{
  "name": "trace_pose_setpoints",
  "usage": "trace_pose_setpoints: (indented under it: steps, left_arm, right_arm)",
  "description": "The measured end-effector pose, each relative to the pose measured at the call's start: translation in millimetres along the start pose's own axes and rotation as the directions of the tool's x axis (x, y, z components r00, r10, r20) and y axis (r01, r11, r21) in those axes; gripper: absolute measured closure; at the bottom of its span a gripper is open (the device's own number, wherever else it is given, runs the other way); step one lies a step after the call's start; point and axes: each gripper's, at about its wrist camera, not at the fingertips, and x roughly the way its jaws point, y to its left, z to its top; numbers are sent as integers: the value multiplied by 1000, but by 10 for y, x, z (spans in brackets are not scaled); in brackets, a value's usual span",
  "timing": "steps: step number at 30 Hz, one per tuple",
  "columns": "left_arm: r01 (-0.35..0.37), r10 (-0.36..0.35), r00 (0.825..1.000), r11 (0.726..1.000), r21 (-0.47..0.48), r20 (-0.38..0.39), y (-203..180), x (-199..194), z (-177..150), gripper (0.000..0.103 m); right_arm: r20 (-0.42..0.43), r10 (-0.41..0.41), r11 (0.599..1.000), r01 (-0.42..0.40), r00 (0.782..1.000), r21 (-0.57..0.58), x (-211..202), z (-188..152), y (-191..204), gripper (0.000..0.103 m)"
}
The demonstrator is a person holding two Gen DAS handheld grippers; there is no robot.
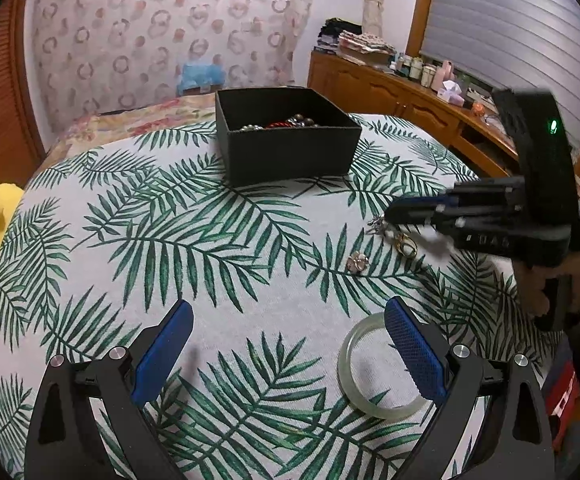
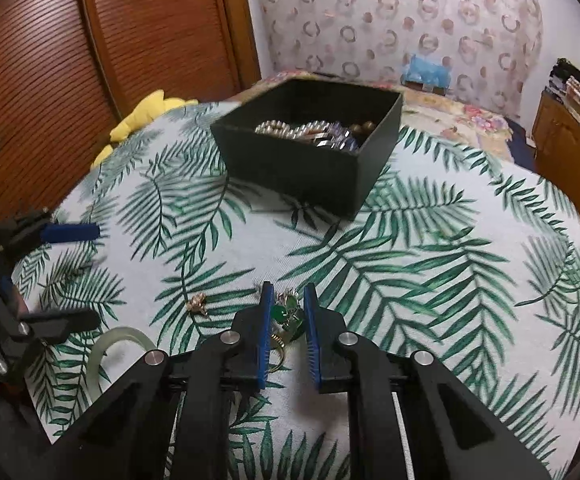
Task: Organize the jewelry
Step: 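Grasp the green-stone ring with the right tool while the left tool reaches the jade bangle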
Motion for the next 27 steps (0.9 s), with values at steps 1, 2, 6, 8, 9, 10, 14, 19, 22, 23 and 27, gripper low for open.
trace_pose_setpoints:
  steps: [1, 2, 6, 8, 9, 10, 14, 19, 22, 23, 27]
  left_arm:
    - [1, -1, 1000, 1000, 2, -4, -12, 7, -10, 10]
    - [2, -2, 1000, 1000, 4, -9, -24, 15, -22, 10]
    - [15, -14, 1000, 1000, 13, -23, -76, 23, -73, 10]
    - [23, -22, 999, 999, 22, -29, -125, 24, -94, 10]
    - [25, -24, 999, 999, 25, -31, -141, 29, -100, 10]
    - [27, -26, 999, 999, 30, -35, -163, 33, -112, 10]
    - [35, -32, 998, 998, 48, -53, -246, 53, -166, 10]
    - [45, -40, 997, 996, 75, -73, -347, 83, -210, 10]
    - [45, -37, 996, 994, 96, -86, -413, 110, -225, 10]
    - [45, -35, 995, 993, 106, -91, -439, 123, -231, 10]
    - [35, -22, 995, 990, 138, -96, -512, 145, -255, 10]
  right_arm:
    - [14, 0, 1000, 0, 1000, 6, -52, 14, -17, 86]
    - [27, 1, 1000, -1, 1000, 9, -100, 28, -31, 86]
    - [77, -14, 1000, 13, 997, 15, -312, 72, -60, 86]
    - [97, -26, 1000, 25, 995, 13, -410, 85, -64, 86]
    - [107, -36, 999, 35, 994, 10, -462, 81, -59, 86]
    - [112, -43, 999, 43, 993, 8, -491, 81, -50, 86]
    - [129, -71, 997, 71, 989, 3, -632, 18, -45, 86]
    - [131, -87, 996, 87, 988, 10, -737, -98, -70, 86]
    - [132, -89, 996, 87, 987, 22, -757, -155, -110, 86]
    - [132, -90, 996, 88, 987, 25, -756, -168, -115, 86]
    - [133, -87, 996, 84, 987, 30, -751, -201, -128, 86]
